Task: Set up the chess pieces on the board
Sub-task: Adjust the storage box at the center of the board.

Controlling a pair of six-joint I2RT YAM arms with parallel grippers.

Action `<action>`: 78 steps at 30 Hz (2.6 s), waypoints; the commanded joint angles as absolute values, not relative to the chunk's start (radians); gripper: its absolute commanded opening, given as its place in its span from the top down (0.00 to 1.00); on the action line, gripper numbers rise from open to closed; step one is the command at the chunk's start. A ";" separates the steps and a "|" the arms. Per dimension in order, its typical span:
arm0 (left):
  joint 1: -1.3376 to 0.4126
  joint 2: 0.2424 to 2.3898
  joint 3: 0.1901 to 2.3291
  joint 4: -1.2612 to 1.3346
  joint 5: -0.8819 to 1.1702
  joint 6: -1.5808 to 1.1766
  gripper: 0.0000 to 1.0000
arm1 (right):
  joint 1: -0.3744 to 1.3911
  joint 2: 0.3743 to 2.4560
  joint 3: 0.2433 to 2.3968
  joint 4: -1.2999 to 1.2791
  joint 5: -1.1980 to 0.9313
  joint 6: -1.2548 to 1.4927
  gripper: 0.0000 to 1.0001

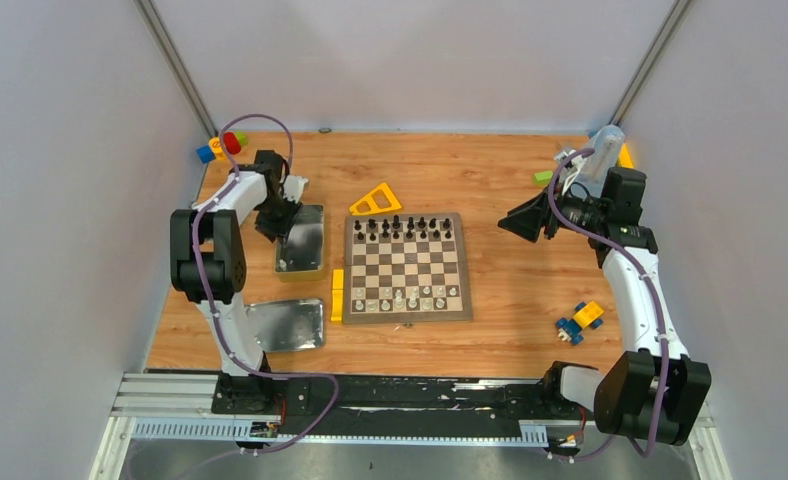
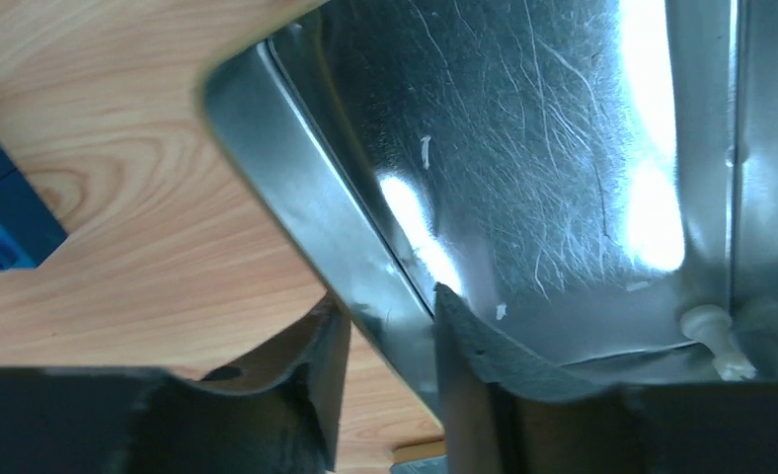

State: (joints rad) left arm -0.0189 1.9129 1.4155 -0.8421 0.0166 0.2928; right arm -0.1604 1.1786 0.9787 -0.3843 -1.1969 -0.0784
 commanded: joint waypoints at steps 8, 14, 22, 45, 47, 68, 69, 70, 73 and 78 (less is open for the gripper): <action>-0.013 1.959 1.453 -0.874 0.083 0.429 0.83 | -0.166 1.193 0.998 -0.379 -1.229 -0.113 0.44; -0.035 1.964 1.461 -0.912 0.090 0.634 0.84 | -0.166 1.195 0.998 -0.383 -1.228 -0.118 0.44; -0.143 1.996 1.482 -0.942 0.006 0.905 0.85 | -0.166 1.203 0.997 -0.385 -1.226 -0.122 0.44; -0.151 1.923 1.617 -0.902 0.031 0.832 0.51 | -0.166 1.226 1.008 -0.399 -1.223 -0.136 0.43; -0.136 1.864 1.572 -0.872 0.047 0.768 0.46 | -0.165 1.225 1.009 -0.399 -1.224 -0.135 0.43; -0.084 1.729 1.226 -0.779 0.088 0.384 0.53 | -0.166 1.208 1.004 -0.398 -1.238 -0.131 0.43; -0.084 1.732 1.221 -0.782 0.097 0.404 0.54 | -0.165 1.207 1.004 -0.398 -1.238 -0.132 0.43; -0.084 1.734 1.218 -0.785 0.102 0.418 0.55 | -0.166 1.208 1.004 -0.398 -1.238 -0.132 0.43; -0.085 1.735 1.207 -0.811 0.096 0.483 0.56 | -0.166 1.210 1.004 -0.398 -1.238 -0.132 0.43; -0.082 1.766 1.194 -0.856 0.010 0.562 0.59 | -0.166 1.216 1.005 -0.399 -1.238 -0.132 0.43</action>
State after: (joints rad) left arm -0.0898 1.7401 1.2049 -0.8223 0.0620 0.4751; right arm -0.1604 1.2270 0.9787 -0.4141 -1.2057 -0.1070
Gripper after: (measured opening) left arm 0.427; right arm 0.571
